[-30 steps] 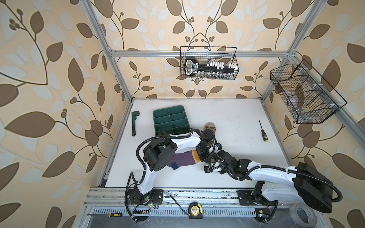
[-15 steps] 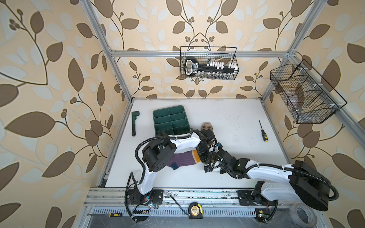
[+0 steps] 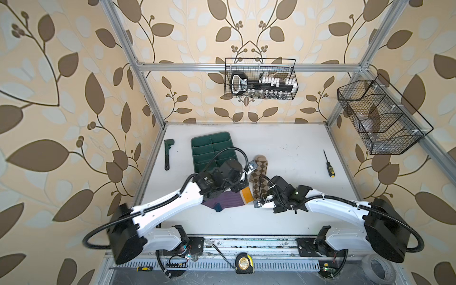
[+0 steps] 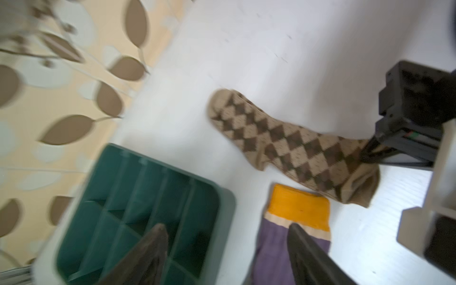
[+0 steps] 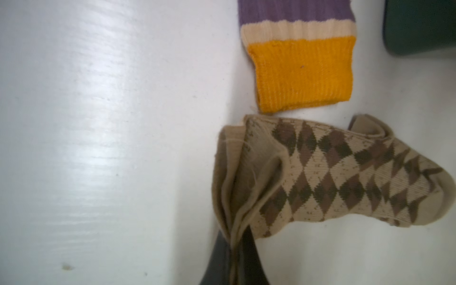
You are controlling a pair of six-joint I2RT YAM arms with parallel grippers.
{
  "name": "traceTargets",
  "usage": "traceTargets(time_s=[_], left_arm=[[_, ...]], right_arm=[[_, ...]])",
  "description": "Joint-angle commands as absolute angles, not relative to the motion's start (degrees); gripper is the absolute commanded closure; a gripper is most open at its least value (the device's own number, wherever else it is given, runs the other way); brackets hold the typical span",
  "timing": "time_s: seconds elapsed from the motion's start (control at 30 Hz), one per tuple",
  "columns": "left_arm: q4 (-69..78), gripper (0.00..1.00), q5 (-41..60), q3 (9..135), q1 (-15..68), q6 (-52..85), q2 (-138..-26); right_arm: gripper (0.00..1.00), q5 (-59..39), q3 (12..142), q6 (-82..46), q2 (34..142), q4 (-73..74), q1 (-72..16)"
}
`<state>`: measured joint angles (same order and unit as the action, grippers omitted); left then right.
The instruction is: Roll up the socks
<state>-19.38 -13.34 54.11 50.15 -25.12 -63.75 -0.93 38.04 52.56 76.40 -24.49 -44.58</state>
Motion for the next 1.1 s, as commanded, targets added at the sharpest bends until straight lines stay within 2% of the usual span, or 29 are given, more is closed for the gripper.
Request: traceTargets(time_s=[0.0,0.07,0.13,0.23,0.33,0.43,0.6,0.73,0.87,1.07], left_arm=[[-17.8,0.15,-12.1,51.0,50.0,-35.3,-53.0],[-21.9,0.09,-3.5,50.5,51.0,-42.1,-47.5],[-23.8,0.07,-3.4,50.1,55.2,-46.7,-45.1],[-25.8,0.09,-14.2,49.8,66.5,-53.3,-46.8],[-21.8,0.12,-23.8,45.7,76.1,-58.4,-52.1],[-13.0,0.13,-26.1,40.0,80.6,-59.7,-58.1],[-1.1,0.15,-27.0,35.7,83.7,-57.6,-68.6],[5.6,0.21,-30.4,36.4,83.5,-54.6,-78.9],[14.1,0.23,-33.1,37.1,81.0,-53.6,-87.8],[20.9,0.25,-33.7,37.9,76.7,-51.9,-93.7]], right_arm=[[1.0,-8.6,42.1,49.6,79.6,-32.4,-42.8],[1.0,-10.0,44.2,49.0,82.1,-34.5,-42.5],[1.0,-11.9,45.5,48.5,84.3,-35.5,-41.9],[1.0,-14.3,47.1,46.7,87.1,-37.0,-40.6],[1.0,-16.9,49.6,45.8,89.7,-39.7,-39.1],[1.0,-19.2,51.5,44.9,91.8,-41.9,-37.2],[1.0,-21.0,51.6,44.4,92.4,-42.0,-36.1],[1.0,-21.7,51.9,44.4,93.0,-41.7,-36.0],[1.0,-22.2,51.9,44.3,93.3,-41.4,-36.0],[1.0,-22.7,51.7,44.0,92.8,-40.7,-35.9]])
